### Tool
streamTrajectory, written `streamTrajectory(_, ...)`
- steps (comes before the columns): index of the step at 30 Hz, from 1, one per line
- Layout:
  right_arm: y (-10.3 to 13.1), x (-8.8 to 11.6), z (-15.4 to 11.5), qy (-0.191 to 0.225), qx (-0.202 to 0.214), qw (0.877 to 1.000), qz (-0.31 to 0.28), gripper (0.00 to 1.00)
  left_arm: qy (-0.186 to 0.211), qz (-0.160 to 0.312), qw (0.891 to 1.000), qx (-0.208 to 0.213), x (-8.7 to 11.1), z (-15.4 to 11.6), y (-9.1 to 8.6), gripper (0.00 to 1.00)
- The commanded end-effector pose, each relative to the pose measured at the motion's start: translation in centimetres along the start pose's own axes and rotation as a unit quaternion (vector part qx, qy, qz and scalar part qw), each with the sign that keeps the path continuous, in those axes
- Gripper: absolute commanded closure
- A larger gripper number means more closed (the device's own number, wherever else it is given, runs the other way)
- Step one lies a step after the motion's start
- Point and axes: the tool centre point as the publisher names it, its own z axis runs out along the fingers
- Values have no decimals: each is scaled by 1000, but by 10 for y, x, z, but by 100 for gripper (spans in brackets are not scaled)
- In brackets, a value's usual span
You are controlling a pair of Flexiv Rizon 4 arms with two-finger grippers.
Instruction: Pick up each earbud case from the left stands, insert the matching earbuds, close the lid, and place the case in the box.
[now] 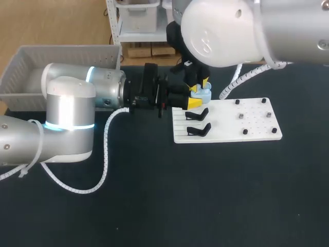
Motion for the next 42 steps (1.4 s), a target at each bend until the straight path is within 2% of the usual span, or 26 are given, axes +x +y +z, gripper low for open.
streamTrajectory(1, -1, -2, 1, 2, 1, 1000, 0, 100, -1, 2, 1000, -2, 1, 0, -1, 100)
streamTrajectory(9, -1, -3, 5, 5, 2, 1000, 1, 100, -1, 2, 1000, -2, 1, 0, -1, 100)
streamTrajectory(11, -1, -1, 4, 4, 1, 1000, 1, 60, -1, 2, 1000, -2, 1, 0, -1, 100)
streamTrajectory(12, -1, 0, 3, 4, 1, 1000, 1, 29, -1, 2, 1000, -2, 1, 0, -1, 100)
streamTrajectory(13, -1, 1, 2, 3, 1, 1000, 1, 4, -1, 2, 1000, -2, 1, 0, -1, 100)
streamTrajectory(14, 0, 3, -1, 1, 2, 1000, 1, 0, -1, 2, 1000, -2, 1, 0, -1, 100)
streamTrajectory(21, -3, 20, -27, -36, -5, 999, 6, 0, -1, 2, 1000, -2, 1, 0, -1, 100)
streamTrajectory(24, -16, 17, -35, -61, -6, 997, 41, 0, -1, 2, 1000, -2, 1, 0, -1, 100)
streamTrajectory(27, -35, 8, -39, -97, -8, 990, 103, 0, -1, 2, 1000, -2, 1, 0, -1, 100)
streamTrajectory(29, -49, 1, -38, -122, -3, 980, 159, 0, -1, 2, 1000, -2, 1, 0, -1, 100)
streamTrajectory(34, -67, -8, -25, -144, 8, 963, 227, 0, -1, 2, 1000, -2, 1, 0, -1, 100)
streamTrajectory(38, -73, -12, -16, -166, 26, 954, 248, 0, -1, 2, 1000, -2, 1, 0, -1, 100)
streamTrajectory(42, -77, -19, -4, -163, 29, 952, 258, 0, -1, 2, 1000, -2, 1, 0, -1, 100)
